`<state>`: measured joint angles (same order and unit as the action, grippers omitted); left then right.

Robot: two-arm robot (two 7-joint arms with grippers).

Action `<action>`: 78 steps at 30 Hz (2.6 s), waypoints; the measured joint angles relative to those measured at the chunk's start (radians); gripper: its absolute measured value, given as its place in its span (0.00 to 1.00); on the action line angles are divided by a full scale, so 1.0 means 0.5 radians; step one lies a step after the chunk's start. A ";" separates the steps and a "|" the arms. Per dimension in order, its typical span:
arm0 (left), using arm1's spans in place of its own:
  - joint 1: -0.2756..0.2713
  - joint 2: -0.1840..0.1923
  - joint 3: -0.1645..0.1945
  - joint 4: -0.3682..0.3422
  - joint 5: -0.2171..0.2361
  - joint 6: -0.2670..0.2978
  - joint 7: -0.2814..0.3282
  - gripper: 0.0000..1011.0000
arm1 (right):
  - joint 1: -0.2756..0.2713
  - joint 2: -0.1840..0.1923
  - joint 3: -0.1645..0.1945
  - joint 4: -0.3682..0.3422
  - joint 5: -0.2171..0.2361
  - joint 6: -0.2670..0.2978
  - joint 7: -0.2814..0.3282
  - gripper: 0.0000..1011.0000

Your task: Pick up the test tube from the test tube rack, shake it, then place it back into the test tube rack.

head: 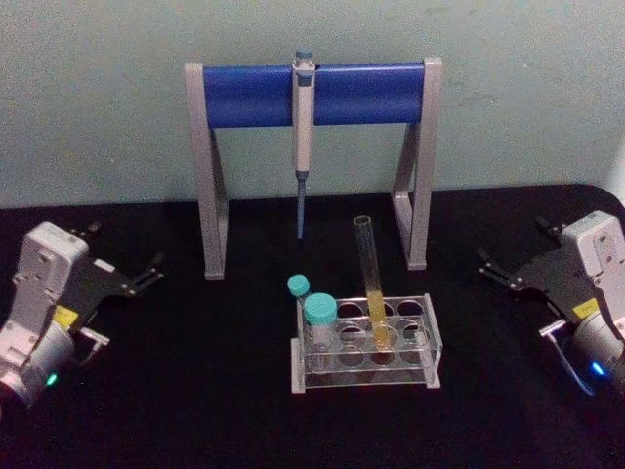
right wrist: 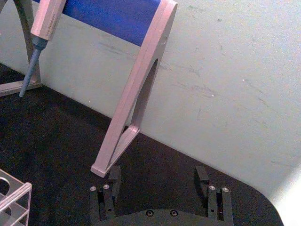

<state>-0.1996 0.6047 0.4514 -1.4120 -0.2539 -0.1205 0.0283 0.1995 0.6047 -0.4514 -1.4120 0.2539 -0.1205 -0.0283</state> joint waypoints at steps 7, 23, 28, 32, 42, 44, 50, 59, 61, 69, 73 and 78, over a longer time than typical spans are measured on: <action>0.000 0.000 0.000 0.000 0.000 0.000 0.000 0.99 | 0.000 0.000 0.000 0.000 0.000 0.000 0.000 0.99; 0.000 0.000 0.000 0.000 0.000 0.000 0.000 0.99 | 0.000 0.000 0.000 0.000 0.000 0.000 0.000 0.99; 0.000 0.000 0.000 0.000 0.000 0.000 0.000 0.99 | 0.000 0.000 0.000 0.000 0.000 0.000 0.000 0.99; 0.000 0.000 0.000 0.000 0.000 0.000 0.000 0.99 | 0.000 0.000 0.000 0.000 0.000 0.000 0.000 0.99; 0.000 0.000 0.000 0.000 0.000 0.000 0.000 0.99 | -0.032 -0.009 0.059 -0.042 -0.022 -0.023 0.015 0.99; 0.000 0.000 0.000 0.000 0.000 0.000 0.000 0.99 | -0.054 -0.009 0.082 -0.069 -0.016 -0.051 0.030 0.99; 0.000 0.000 0.000 0.000 0.000 0.000 0.000 0.99 | -0.125 0.015 0.145 -0.177 0.086 -0.141 0.159 0.99; 0.000 0.000 0.000 0.000 0.000 0.000 0.000 0.99 | -0.193 0.033 0.186 -0.294 0.304 -0.198 0.448 0.99; 0.000 0.000 0.000 0.000 0.000 0.000 0.000 0.99 | -0.201 0.026 0.183 -0.312 0.341 -0.199 0.514 0.99; 0.000 0.000 0.000 0.000 0.000 0.000 0.000 0.99 | -0.153 -0.017 0.119 -0.307 0.409 -0.145 0.739 0.99; 0.000 0.000 0.000 0.000 0.000 0.000 0.000 0.99 | -0.074 -0.063 0.063 -0.255 0.439 -0.080 0.886 0.99; 0.000 0.000 0.000 0.000 0.000 0.000 0.000 0.99 | 0.028 -0.138 0.017 -0.157 0.483 -0.003 1.037 0.99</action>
<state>-0.1995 0.6047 0.4514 -1.4120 -0.2539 -0.1205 0.0283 0.2135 0.5359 -0.4431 -1.4905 0.4954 -0.1219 0.4901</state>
